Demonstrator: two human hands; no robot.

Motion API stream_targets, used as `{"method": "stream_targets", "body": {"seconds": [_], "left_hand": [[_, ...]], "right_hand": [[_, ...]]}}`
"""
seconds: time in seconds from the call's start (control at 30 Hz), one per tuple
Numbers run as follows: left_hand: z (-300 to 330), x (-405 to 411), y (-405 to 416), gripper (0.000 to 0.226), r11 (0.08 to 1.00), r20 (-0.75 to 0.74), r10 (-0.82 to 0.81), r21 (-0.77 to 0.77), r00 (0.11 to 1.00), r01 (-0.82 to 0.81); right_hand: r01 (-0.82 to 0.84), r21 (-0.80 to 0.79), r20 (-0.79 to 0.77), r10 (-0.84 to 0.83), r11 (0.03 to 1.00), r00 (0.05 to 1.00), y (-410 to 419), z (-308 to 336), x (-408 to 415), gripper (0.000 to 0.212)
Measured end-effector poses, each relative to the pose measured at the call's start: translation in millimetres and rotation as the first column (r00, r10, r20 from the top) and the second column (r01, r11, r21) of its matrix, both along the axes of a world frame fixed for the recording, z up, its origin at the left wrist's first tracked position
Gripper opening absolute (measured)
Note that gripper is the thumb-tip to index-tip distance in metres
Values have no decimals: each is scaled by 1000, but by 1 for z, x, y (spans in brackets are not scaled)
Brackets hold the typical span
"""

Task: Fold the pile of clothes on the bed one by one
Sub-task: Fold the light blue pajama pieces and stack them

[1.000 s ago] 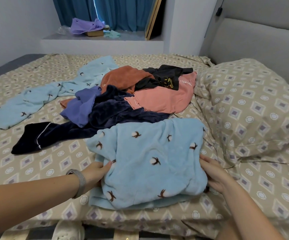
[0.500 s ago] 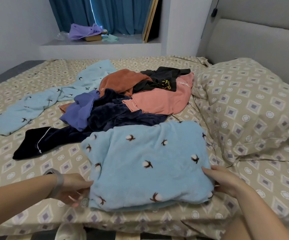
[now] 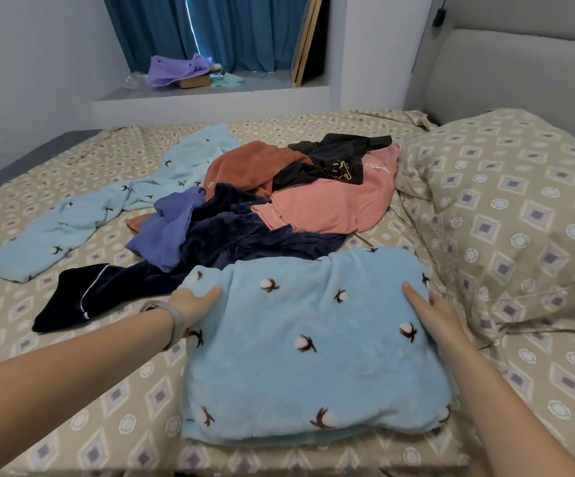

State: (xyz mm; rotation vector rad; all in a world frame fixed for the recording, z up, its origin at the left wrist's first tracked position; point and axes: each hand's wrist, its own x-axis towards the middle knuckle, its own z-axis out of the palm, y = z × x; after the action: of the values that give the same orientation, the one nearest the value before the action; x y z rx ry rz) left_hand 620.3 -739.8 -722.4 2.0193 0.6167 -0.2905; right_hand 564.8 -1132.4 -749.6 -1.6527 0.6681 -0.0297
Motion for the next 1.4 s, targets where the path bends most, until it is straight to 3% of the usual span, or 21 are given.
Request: {"method": "stream_targets", "body": {"seconds": [0.1,0.2,0.3,0.4,0.47,0.53,0.63,0.67,0.77,0.83,0.93,1.0,1.07,1.17,1.27,1.33,1.4], "left_hand": [[-4,12,-2,54,997,69,-40,69,997,35],[6,21,-5,45,996,209,-12,-82,978,30],[2,30,6,58,969,76,60,-244,995,-40],[-15,24,18,54,967,-94,63,-239,994,-84],[-18,22,16,51,956,-105,83,-272,991,-109],[-9,28,13,63,953,-74,62,-292,995,-82],[0,39,5,116,971,-44,98,-214,994,-105],[3,39,0,119,979,-30,87,-180,996,-91],[0,40,-14,65,987,21,15,-161,1000,-12],[4,40,-15,46,970,39,-11,-241,999,20],[0,45,-2,49,970,59,34,-244,998,-19],[-7,40,6,64,992,9,84,-99,996,-83],[-13,30,9,72,992,-41,109,-53,993,-111],[-5,6,3,68,974,-134,46,-216,990,-75],[9,-29,1,50,866,-191,-132,-500,973,19],[17,-51,1,42,806,-174,-283,-577,943,135],[21,-67,4,48,785,-182,-419,-565,890,254]], "right_hand": [[-4,-29,-2,4,1000,1000,-8,-7,16,47],[1,-94,62,5,996,998,-10,-6,26,38],[12,-148,162,12,989,987,-11,-2,36,28],[2,-68,106,5,998,994,-16,-8,44,21],[18,16,21,-18,1000,1000,-19,-13,48,37],[61,70,-1,-61,996,998,-22,-17,52,56],[61,103,55,-67,993,996,-25,-14,64,62],[28,102,51,-33,994,998,-24,-12,66,64],[-32,61,57,28,998,998,-16,-10,71,49],[-5,116,93,-6,993,996,-14,-5,74,34],[50,101,109,-61,994,992,-15,-2,75,21],[45,-7,42,-44,999,998,-20,-17,75,29],[45,-70,-6,-46,997,999,-22,-27,72,44],[46,-75,-51,-49,996,997,-22,-22,59,56],[-3,-85,-80,-4,996,997,-19,-16,34,60],[-40,-84,-129,29,996,991,-17,-17,13,60],[-102,-88,-177,85,991,980,-15,-17,-6,60]]}}
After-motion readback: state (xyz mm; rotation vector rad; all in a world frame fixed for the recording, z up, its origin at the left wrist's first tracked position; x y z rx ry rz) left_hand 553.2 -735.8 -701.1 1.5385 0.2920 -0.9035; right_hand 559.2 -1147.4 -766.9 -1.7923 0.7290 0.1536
